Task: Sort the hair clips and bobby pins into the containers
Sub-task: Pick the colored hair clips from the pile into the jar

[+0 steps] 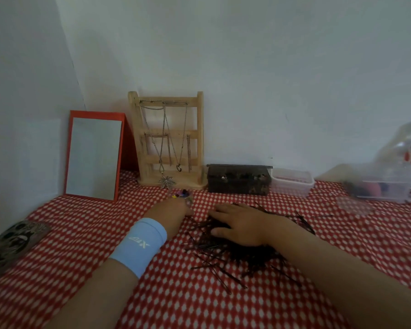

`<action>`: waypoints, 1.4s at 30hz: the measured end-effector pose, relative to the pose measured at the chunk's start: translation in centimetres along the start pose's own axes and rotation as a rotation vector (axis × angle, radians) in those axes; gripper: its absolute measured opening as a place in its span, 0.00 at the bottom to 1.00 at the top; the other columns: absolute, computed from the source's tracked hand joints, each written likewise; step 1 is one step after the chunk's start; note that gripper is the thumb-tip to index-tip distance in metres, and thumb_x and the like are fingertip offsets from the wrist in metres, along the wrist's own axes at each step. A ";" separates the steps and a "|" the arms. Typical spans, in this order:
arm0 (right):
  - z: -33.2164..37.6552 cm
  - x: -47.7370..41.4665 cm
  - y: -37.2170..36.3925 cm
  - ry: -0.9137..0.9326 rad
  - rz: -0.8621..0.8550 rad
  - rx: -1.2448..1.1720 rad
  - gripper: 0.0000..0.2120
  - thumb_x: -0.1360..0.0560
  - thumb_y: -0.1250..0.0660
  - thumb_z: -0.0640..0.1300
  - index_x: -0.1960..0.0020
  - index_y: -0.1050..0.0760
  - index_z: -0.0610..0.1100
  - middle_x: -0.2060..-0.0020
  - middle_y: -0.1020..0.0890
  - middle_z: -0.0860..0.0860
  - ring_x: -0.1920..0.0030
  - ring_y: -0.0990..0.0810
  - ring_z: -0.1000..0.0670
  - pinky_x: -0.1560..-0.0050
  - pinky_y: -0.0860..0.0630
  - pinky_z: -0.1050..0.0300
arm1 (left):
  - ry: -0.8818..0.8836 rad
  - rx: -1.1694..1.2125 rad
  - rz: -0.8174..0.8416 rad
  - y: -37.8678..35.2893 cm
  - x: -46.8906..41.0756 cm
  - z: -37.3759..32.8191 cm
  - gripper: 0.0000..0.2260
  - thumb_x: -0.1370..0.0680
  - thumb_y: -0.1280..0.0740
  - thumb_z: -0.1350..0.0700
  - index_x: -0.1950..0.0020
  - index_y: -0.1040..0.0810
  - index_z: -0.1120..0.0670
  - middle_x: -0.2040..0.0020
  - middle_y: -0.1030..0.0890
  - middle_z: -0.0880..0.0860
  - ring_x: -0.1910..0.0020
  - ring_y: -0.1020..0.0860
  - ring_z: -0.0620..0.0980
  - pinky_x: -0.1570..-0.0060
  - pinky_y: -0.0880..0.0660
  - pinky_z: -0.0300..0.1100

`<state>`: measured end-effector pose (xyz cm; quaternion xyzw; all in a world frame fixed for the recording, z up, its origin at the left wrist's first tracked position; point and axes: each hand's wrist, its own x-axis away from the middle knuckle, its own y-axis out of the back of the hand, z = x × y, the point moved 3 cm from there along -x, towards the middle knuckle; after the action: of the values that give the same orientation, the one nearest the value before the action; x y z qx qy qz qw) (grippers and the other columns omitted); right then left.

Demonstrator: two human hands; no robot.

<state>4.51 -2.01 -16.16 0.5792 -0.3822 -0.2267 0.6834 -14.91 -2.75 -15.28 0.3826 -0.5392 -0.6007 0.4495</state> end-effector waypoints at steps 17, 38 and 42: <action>-1.0 5.2 -1.6 -0.017 -0.115 -0.068 0.40 0.21 0.54 0.71 0.18 0.62 0.53 0.19 0.60 0.53 0.21 0.64 0.55 0.24 0.66 0.52 | -0.018 0.338 0.150 -0.8 2.5 -7.4 0.32 0.18 0.49 0.38 0.20 0.60 0.48 0.20 0.62 0.47 0.22 0.61 0.48 0.24 0.59 0.49; -8.8 10.2 -2.1 -0.104 -0.113 -0.456 0.32 0.16 0.44 0.54 0.18 0.56 0.57 0.19 0.48 0.55 0.21 0.49 0.55 0.21 0.54 0.55 | -0.288 0.177 0.094 -0.4 -3.3 -14.4 0.32 0.19 0.51 0.36 0.20 0.59 0.47 0.20 0.62 0.46 0.22 0.62 0.44 0.23 0.61 0.47; -10.1 10.8 0.1 -0.109 -0.171 -0.807 0.30 0.15 0.42 0.45 0.18 0.52 0.53 0.23 0.35 0.52 0.25 0.37 0.55 0.29 0.39 0.66 | -0.362 0.353 -0.024 1.0 -3.0 -14.0 0.33 0.20 0.44 0.36 0.20 0.54 0.42 0.20 0.57 0.41 0.22 0.51 0.44 0.23 0.48 0.49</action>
<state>18.98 -3.91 -13.66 0.2818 -0.2490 -0.4446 0.8130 -0.61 -4.13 -16.12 0.3476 -0.7029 -0.5612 0.2648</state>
